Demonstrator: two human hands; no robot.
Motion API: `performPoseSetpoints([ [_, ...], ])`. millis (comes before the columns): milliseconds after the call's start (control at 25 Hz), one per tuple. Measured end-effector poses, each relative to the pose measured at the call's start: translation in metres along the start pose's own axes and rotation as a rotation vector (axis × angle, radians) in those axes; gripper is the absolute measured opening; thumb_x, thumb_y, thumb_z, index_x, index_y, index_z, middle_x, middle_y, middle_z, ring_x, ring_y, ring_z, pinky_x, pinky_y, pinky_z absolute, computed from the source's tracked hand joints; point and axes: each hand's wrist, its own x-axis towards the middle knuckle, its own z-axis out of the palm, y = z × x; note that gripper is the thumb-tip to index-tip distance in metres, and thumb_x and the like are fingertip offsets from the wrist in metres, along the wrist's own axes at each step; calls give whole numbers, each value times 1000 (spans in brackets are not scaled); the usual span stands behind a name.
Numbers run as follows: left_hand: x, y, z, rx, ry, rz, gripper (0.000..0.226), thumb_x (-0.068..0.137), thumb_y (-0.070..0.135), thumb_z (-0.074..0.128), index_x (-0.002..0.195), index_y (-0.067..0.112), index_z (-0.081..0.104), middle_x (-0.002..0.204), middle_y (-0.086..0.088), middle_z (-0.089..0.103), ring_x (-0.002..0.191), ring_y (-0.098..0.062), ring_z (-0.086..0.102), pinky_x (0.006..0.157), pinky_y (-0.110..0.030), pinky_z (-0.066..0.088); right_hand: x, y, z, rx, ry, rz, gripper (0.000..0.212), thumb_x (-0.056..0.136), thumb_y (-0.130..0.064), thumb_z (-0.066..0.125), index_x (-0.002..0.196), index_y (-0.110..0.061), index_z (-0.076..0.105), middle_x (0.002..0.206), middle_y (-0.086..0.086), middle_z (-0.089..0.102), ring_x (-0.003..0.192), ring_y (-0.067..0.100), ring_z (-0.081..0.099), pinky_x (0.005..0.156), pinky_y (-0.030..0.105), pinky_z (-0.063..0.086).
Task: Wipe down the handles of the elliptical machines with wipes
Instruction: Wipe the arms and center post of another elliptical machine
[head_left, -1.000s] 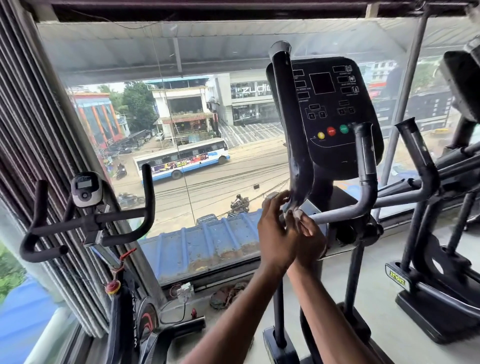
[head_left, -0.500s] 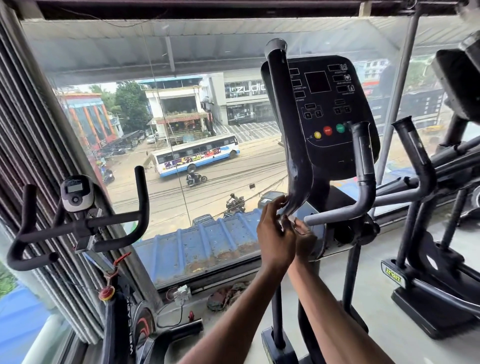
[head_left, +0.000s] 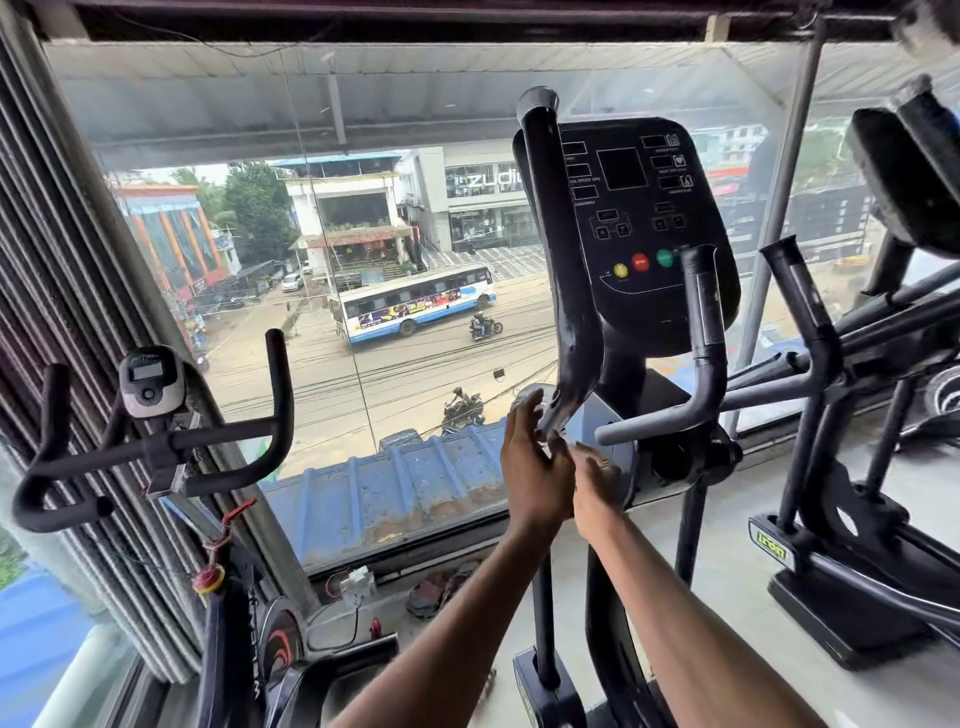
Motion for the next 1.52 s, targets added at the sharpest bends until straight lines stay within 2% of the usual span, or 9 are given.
performPoseSetpoints([
  [160, -22, -5, 3, -65, 55, -269, 46, 88, 3, 56, 130, 22, 62, 115, 10, 67, 105, -8, 65, 94, -34, 54, -5, -10, -28, 0, -72, 11, 16, 94, 2, 64, 106, -8, 66, 100, 16, 71, 92, 27, 69, 72, 30, 56],
  [400, -50, -11, 26, -137, -93, -632, 20, 92, 23, 70, 111, 18, 72, 107, -2, 75, 103, -23, 72, 96, -41, 57, -25, -39, -82, -137, -281, 47, 19, 97, 4, 62, 110, -2, 74, 99, 15, 76, 79, 21, 73, 71, 27, 60],
  [600, -64, 8, 52, -164, -157, -653, 13, 88, 14, 77, 78, 21, 72, 79, -3, 76, 80, -25, 75, 78, -46, 65, -32, -64, -121, -258, -305, 27, 16, 97, 0, 64, 104, -8, 75, 96, 12, 80, 83, 21, 76, 83, 36, 62],
  [720, -69, 8, 69, -109, -160, -646, 6, 79, 17, 78, 74, 18, 75, 77, -6, 77, 81, -29, 77, 78, -53, 64, -34, -81, -139, -386, -222, -43, 10, 95, -8, 71, 100, -13, 77, 84, 0, 79, 78, 14, 72, 69, 27, 58],
  [920, -77, 33, 93, -162, -174, -699, 10, 90, 4, 68, 84, 11, 73, 90, -20, 74, 84, -37, 75, 77, -52, 64, -38, -111, -166, -472, -241, -136, 6, 89, -15, 81, 95, -14, 78, 83, 0, 77, 73, 13, 68, 60, 23, 52],
  [1160, -77, 52, 98, -350, -340, -834, 12, 94, 19, 68, 104, 13, 72, 111, -16, 69, 109, -35, 67, 80, -41, 62, -32, -142, -189, -600, -302, -204, 12, 95, -10, 71, 98, -20, 77, 94, -2, 75, 82, 11, 64, 61, 21, 49],
  [1280, -74, 52, 99, -299, -416, -812, 17, 88, 14, 77, 104, 8, 75, 113, -23, 73, 97, -33, 70, 77, -39, 63, -31, -151, -190, -623, -321, -248, 13, 95, -9, 72, 100, -20, 77, 101, 1, 75, 89, 13, 66, 65, 20, 51],
  [1440, -66, 54, 106, -270, -276, -740, 16, 86, 6, 76, 102, 0, 75, 92, -18, 74, 74, -26, 71, 80, -45, 62, -31, -153, -185, -764, -159, -503, 14, 87, -22, 82, 97, -26, 72, 102, -9, 72, 88, 9, 68, 73, 22, 54],
  [1520, -58, 58, 107, -258, -257, -677, 7, 88, 6, 75, 95, 5, 76, 88, -14, 76, 68, -20, 72, 70, -38, 62, -30, -154, -181, -790, -228, -590, 18, 84, -26, 86, 96, -24, 73, 101, -8, 72, 86, 8, 68, 75, 21, 55],
])
